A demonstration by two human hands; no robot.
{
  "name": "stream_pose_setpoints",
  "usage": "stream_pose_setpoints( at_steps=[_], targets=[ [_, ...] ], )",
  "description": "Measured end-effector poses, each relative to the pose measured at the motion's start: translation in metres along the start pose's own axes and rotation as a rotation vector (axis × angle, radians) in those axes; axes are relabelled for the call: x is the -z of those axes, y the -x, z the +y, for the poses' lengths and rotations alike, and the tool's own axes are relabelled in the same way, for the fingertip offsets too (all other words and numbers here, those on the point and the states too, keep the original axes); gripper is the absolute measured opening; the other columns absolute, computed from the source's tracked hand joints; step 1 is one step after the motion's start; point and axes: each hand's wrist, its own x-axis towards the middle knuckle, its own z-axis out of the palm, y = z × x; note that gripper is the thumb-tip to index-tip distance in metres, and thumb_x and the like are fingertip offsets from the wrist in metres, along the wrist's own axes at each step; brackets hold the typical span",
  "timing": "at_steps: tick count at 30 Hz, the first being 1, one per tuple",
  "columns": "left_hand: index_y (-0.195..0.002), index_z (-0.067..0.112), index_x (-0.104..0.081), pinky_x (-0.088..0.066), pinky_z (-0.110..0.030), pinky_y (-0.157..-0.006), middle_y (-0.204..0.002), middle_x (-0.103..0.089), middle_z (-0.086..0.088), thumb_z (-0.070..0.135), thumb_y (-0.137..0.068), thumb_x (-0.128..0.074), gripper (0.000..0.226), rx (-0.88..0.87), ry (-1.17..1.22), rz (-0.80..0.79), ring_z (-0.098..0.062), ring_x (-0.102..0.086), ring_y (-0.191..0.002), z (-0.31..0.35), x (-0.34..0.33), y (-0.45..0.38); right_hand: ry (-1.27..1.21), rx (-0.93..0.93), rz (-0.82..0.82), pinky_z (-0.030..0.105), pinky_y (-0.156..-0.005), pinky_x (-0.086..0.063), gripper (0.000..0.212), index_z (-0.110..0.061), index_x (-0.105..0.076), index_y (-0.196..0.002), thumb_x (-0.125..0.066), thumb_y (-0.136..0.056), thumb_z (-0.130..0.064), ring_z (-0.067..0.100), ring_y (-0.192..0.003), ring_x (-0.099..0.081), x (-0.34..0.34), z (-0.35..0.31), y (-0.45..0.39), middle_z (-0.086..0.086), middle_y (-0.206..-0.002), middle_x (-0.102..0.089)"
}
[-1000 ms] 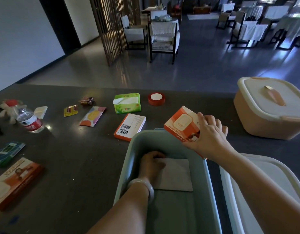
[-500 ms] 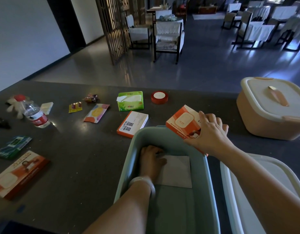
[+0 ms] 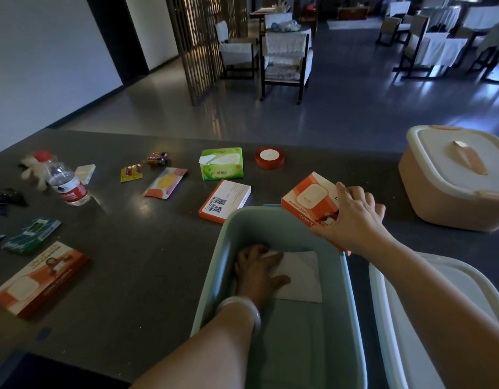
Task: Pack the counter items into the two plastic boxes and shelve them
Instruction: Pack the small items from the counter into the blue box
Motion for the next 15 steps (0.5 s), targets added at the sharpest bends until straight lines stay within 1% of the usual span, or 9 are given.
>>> stream_pose_setpoints(
  at_steps=[6, 8, 10, 11, 13, 15],
  targets=[
    [-0.136, 0.045, -0.046, -0.019, -0.039, -0.109, -0.148, -0.026, 0.008, 0.053, -0.082, -0.065, 0.058, -0.001, -0.009, -0.026, -0.027, -0.020, -0.132, 0.009, 0.010, 0.003, 0.002, 0.004, -0.009, 0.052, -0.112, -0.018, 0.106, -0.019, -0.013, -0.151, -0.070, -0.073, -0.062, 0.029, -0.135, -0.023, 0.000, 0.000, -0.001, 0.006, -0.148, -0.026],
    [-0.134, 0.043, -0.049, -0.019, -0.042, -0.112, -0.146, -0.027, 0.008, 0.049, -0.081, -0.067, 0.056, 0.007, -0.005, 0.004, -0.026, -0.021, -0.134, 0.020, 0.016, 0.005, -0.001, 0.010, -0.012, 0.051, -0.111, -0.019, 0.105, -0.019, -0.014, -0.151, -0.070, -0.073, -0.062, 0.029, -0.134, -0.025, 0.001, 0.000, 0.000, 0.007, -0.148, -0.027],
    [-0.132, 0.036, -0.053, -0.022, -0.042, -0.115, -0.146, -0.031, 0.004, 0.039, -0.085, -0.067, 0.048, -0.007, -0.045, 0.088, -0.025, -0.025, -0.135, 0.036, 0.029, 0.007, -0.003, 0.014, -0.018, 0.051, -0.112, -0.020, 0.105, -0.019, -0.014, -0.150, -0.070, -0.073, -0.062, 0.028, -0.134, -0.025, 0.002, 0.000, 0.000, 0.007, -0.148, -0.027],
    [-0.130, 0.032, -0.056, -0.025, -0.040, -0.114, -0.143, -0.037, 0.001, 0.032, -0.088, -0.066, 0.043, -0.030, -0.076, 0.145, -0.024, -0.029, -0.134, 0.044, 0.037, 0.007, -0.006, 0.013, -0.020, 0.051, -0.112, -0.020, 0.105, -0.019, -0.014, -0.150, -0.070, -0.073, -0.062, 0.028, -0.134, -0.025, 0.003, -0.001, 0.000, 0.006, -0.148, -0.027],
    [-0.123, 0.025, -0.061, -0.032, -0.034, -0.109, -0.133, -0.048, -0.002, 0.017, -0.088, -0.062, 0.036, -0.117, -0.083, 0.242, -0.022, -0.039, -0.125, 0.053, 0.060, 0.008, -0.014, 0.011, -0.014, 0.052, -0.112, -0.020, 0.106, -0.019, -0.012, -0.151, -0.070, -0.072, -0.063, 0.028, -0.135, -0.025, 0.006, -0.002, -0.001, 0.006, -0.148, -0.026],
    [-0.117, 0.023, -0.065, -0.037, -0.031, -0.101, -0.123, -0.053, -0.002, 0.007, -0.084, -0.064, 0.036, -0.185, -0.041, 0.323, -0.021, -0.045, -0.117, 0.050, 0.091, 0.012, -0.028, 0.019, 0.000, 0.052, -0.112, -0.020, 0.108, -0.020, -0.011, -0.151, -0.070, -0.071, -0.064, 0.029, -0.135, -0.024, 0.010, -0.005, -0.001, 0.006, -0.148, -0.026]
  ],
)
